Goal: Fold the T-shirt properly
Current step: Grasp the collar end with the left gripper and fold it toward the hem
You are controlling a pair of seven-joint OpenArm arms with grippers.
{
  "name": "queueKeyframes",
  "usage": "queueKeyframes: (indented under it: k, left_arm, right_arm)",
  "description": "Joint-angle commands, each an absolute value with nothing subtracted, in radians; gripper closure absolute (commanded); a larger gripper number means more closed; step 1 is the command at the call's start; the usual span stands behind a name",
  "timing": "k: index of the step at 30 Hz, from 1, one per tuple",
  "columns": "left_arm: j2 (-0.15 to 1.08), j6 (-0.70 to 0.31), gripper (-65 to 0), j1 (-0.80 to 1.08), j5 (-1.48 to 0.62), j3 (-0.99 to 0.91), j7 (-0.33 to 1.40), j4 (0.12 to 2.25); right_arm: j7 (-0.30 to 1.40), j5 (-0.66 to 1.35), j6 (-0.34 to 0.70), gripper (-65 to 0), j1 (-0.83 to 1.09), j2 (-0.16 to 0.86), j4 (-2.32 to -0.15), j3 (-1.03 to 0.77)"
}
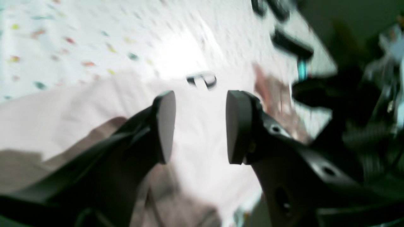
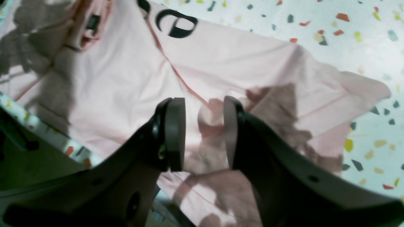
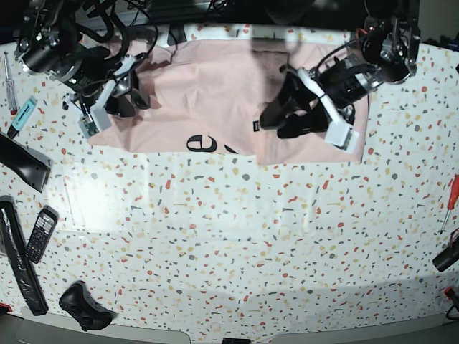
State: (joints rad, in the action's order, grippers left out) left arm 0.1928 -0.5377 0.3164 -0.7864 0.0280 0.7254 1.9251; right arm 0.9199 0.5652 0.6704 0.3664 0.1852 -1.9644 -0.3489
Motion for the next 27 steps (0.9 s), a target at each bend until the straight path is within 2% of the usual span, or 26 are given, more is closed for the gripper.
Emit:
queueKeyframes:
  k: [1,6,17,23,27]
  left_arm:
    - [0.201,-0.543,-24.9,0.308,-0.787,0.012,0.724,1.946]
    - [0.228,-0.543,-24.9,0.322,-0.612,-0.055,0.838,1.945]
    - [0.283,-0.543,-24.9,0.485,-0.573,-0.141,0.735,1.917]
    - [0.278,-0.550,-24.9,0.477,-0.672,-0.140,0.717,1.795]
    - [0.278,-0.663,-24.9,0.477,-0.842,-0.125,0.765,1.782]
  right_arm:
    - [0.899,0.580,0.678,-19.1,0.363,0.194,-1.984,-0.354]
    - [0.902,0.580,0.678,-19.1,0.363,0.194,-1.984,-0.354]
    - [0.902,0.580,0.678,-19.1,0.363,0.194,-1.984,-0.354]
    - [0.907,0.580,0.678,-19.1,0.363,0.194,-1.984,-0.354]
    - [0.907,0.580,0.678,-19.1,0.363,0.194,-1.984,-0.354]
